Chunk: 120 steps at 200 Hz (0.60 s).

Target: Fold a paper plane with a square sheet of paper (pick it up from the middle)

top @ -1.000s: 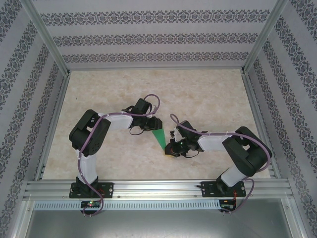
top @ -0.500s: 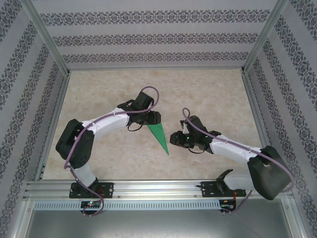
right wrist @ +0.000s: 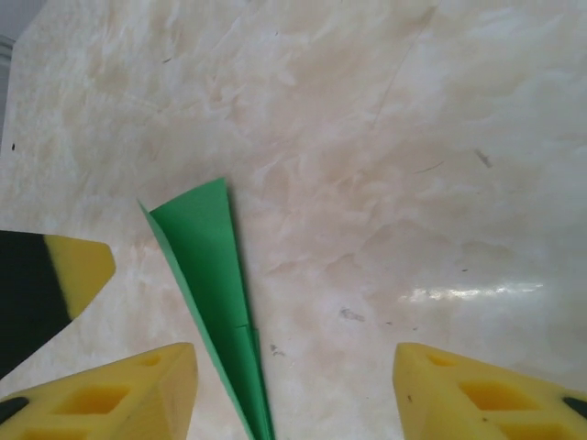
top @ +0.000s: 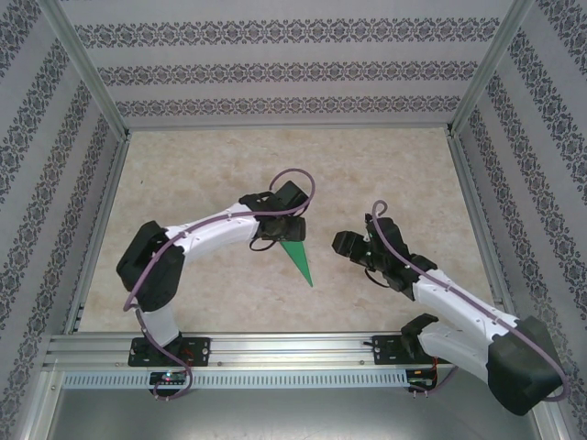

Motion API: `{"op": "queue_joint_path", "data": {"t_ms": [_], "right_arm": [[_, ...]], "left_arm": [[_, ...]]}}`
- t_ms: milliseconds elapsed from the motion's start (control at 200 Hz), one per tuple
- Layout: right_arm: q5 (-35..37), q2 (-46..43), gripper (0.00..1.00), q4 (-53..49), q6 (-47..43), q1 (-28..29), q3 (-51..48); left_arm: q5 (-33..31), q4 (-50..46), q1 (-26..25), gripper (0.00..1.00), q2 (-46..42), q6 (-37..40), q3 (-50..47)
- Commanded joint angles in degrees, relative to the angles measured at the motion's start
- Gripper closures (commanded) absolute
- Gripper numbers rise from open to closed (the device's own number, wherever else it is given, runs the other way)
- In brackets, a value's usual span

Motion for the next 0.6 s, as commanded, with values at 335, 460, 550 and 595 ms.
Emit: {"op": "queue_joint_path", "data": {"t_ms": [335, 460, 550, 595], "right_arm": [[4.62, -8.79, 0.28, 2.21, 5.41, -1.75, -7.82], [4.53, -10.2, 0.25, 2.8, 5.81, -1.75, -8.8], [4.48, -10.42, 0.23, 2.68, 5.71, -1.84, -8.86], [4.35, -10.22, 0.22, 2.54, 5.44, -1.84, -8.76]], "left_arm": [[-1.11, -4.74, -2.1, 0.34, 5.52, -1.23, 5.33], [-1.05, -5.4, -2.08, 0.35, 6.09, -1.0, 5.63], [-1.22, -6.07, -2.08, 0.35, 6.18, -0.99, 5.68], [-1.44, -6.48, -2.08, 0.35, 6.14, -1.1, 5.69]]}}
